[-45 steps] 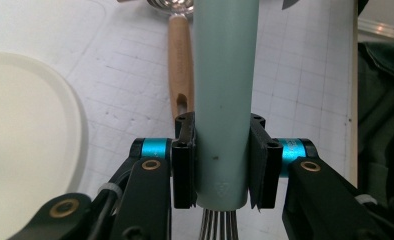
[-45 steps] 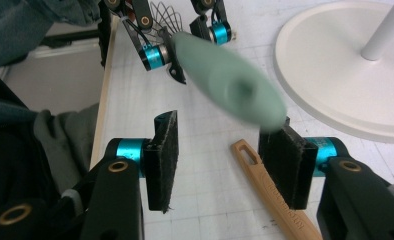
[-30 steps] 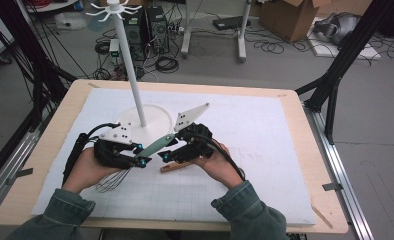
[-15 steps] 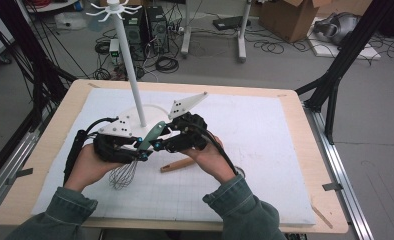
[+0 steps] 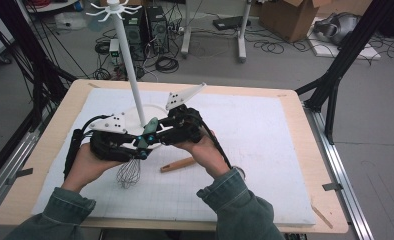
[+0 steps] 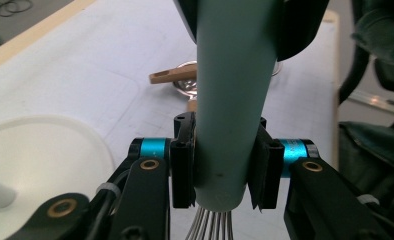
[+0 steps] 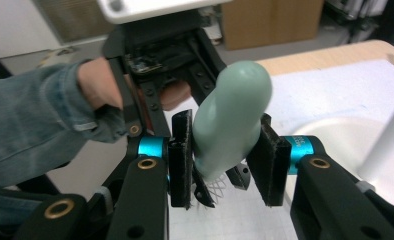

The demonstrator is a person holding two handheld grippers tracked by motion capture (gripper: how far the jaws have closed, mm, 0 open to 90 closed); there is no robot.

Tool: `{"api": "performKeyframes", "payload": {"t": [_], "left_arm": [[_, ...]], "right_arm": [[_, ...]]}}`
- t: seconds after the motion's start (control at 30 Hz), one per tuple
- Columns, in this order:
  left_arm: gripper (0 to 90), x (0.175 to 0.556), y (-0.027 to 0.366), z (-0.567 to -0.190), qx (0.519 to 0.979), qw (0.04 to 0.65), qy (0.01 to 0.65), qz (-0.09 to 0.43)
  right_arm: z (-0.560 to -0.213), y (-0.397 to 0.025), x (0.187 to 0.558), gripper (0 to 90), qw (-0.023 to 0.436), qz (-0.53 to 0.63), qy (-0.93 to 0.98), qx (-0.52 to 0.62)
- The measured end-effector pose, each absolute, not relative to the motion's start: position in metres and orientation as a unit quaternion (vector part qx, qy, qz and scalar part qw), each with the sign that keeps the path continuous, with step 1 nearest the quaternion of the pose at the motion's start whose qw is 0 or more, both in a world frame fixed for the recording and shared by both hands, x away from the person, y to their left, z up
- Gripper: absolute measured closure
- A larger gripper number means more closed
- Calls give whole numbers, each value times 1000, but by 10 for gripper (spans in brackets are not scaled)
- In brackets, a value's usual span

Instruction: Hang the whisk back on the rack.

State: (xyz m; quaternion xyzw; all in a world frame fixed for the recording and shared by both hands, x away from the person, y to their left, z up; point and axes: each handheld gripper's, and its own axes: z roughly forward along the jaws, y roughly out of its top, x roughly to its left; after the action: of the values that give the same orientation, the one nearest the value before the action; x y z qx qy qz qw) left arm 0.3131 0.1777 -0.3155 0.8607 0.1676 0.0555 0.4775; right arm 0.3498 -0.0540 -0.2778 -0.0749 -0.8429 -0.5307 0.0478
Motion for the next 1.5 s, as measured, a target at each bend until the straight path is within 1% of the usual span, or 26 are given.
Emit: {"api": "performKeyframes", "payload": {"t": [0.03, 0.07, 0.1, 0.13, 0.3, 0.33, 0.4, 0.5, 0.53, 0.57, 0.6, 0.67, 0.7, 0.73, 0.83, 0.87, 1.03, 1.07, 1.23, 1.37, 1.5], "left_arm": [[668, 315, 180, -315, 858, 485, 165, 41], [655, 315, 180, -315, 858, 485, 165, 41], [655, 316, 181, -316, 854, 493, 165, 29], [622, 317, 182, -316, 849, 501, 164, 21], [627, 322, 187, -314, 839, 521, 159, -3], [651, 322, 188, -313, 837, 525, 158, -7], [661, 322, 187, -311, 837, 524, 157, -5], [677, 320, 186, -308, 837, 526, 150, 10], [691, 319, 185, -307, 836, 529, 149, 12], [692, 319, 185, -306, 834, 530, 152, 12], [692, 319, 185, -305, 832, 532, 155, 15], [692, 319, 186, -303, 830, 534, 162, 23], [692, 319, 187, -302, 830, 533, 164, 24], [692, 320, 188, -302, 829, 533, 168, 26], [692, 320, 190, -301, 825, 536, 177, 30], [692, 321, 190, -301, 823, 538, 180, 34], [691, 323, 193, -299, 813, 548, 192, 45], [692, 325, 194, -298, 811, 551, 193, 47], [692, 329, 198, -296, 801, 558, 208, 56], [691, 331, 200, -292, 794, 568, 208, 60], [691, 335, 204, -282, 792, 569, 208, 77]], "right_arm": [[-277, -54, 350, 658, 49, -529, -844, -71], [-276, -53, 350, 658, 49, -528, -846, -65], [-276, -53, 350, 658, 49, -528, -846, -65], [-275, -53, 350, 659, 48, -527, -846, -59], [-270, -52, 350, 660, 44, -522, -850, -46], [-268, -52, 350, 659, 42, -521, -852, -41], [-267, -52, 350, 660, 43, -521, -852, -41], [-265, -52, 350, 648, 42, -526, -848, -47], [-264, -53, 350, 591, 39, -532, -844, -52], [-264, -54, 350, 557, 32, -532, -844, -55], [-264, -54, 350, 557, 32, -532, -844, -55], [-263, -60, 348, 481, 24, -531, -845, -63], [-263, -60, 348, 481, 24, -531, -845, -63], [-263, -66, 348, 450, 13, -533, -843, -73], [-263, -75, 347, 439, 8, -535, -841, -85], [-265, -83, 348, 417, 0, -535, -840, -97], [-270, -99, 349, 377, -14, -529, -840, -117], [-273, -108, 350, 346, -23, -528, -839, -129], [-279, -123, 350, 334, -29, -526, -837, -148], [-283, -136, 350, 319, -34, -528, -833, -160], [-288, -153, 349, 300, -42, -529, -829, -176]]}}
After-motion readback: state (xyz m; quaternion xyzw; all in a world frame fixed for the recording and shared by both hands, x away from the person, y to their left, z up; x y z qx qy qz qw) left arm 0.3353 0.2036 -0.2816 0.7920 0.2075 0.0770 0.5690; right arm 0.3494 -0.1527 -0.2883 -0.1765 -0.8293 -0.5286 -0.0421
